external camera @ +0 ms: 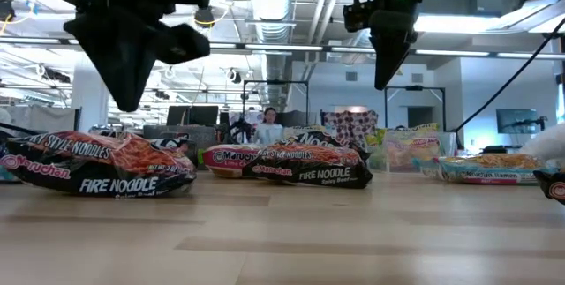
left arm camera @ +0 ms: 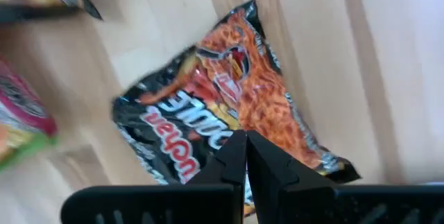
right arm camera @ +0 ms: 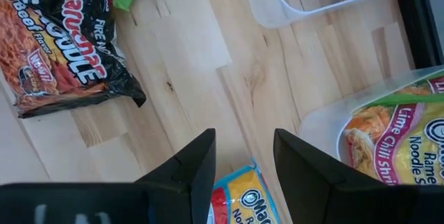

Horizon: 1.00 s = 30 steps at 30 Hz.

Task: Sort Maruchan noodles
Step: Put the bottom left black noodle pack into the black bin

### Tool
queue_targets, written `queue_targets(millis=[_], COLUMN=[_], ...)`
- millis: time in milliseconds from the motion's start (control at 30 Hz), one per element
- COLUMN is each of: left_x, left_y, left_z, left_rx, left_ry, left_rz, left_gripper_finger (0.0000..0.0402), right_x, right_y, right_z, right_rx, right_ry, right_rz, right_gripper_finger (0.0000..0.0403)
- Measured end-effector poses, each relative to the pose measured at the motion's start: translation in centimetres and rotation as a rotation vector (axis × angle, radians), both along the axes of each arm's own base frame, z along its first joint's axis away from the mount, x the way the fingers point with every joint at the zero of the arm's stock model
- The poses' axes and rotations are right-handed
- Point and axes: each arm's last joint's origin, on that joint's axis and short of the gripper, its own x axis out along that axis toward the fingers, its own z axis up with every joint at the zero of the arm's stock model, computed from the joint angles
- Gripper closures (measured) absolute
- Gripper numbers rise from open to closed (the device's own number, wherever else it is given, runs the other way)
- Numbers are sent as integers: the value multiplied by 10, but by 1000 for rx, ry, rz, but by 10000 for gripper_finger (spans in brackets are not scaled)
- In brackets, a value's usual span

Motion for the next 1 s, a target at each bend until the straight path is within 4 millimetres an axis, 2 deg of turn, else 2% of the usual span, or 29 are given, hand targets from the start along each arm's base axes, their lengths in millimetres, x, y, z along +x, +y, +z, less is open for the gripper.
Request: queue_targets(millis=[167,467,733,1000], left_x=[1,-2,-15,-30], left_y=[6,10,-11,-29], left_z=[0,-1,-1,-7], left_rx=[-116,-218,-277,-261], left_ry=[47,144,260,330], left_rz=[128,372,596,633], left_gripper_finger=[380,307,297,297], right_x=[0,-1,-1,-1], right_y=[0,0,0,0], right_z=[0,0,0,0], right_rx=[1,2,1,1], right_ry=[3,8,7,6], right_rz=[0,0,0,0], right_gripper_finger=[232,232,232,232])
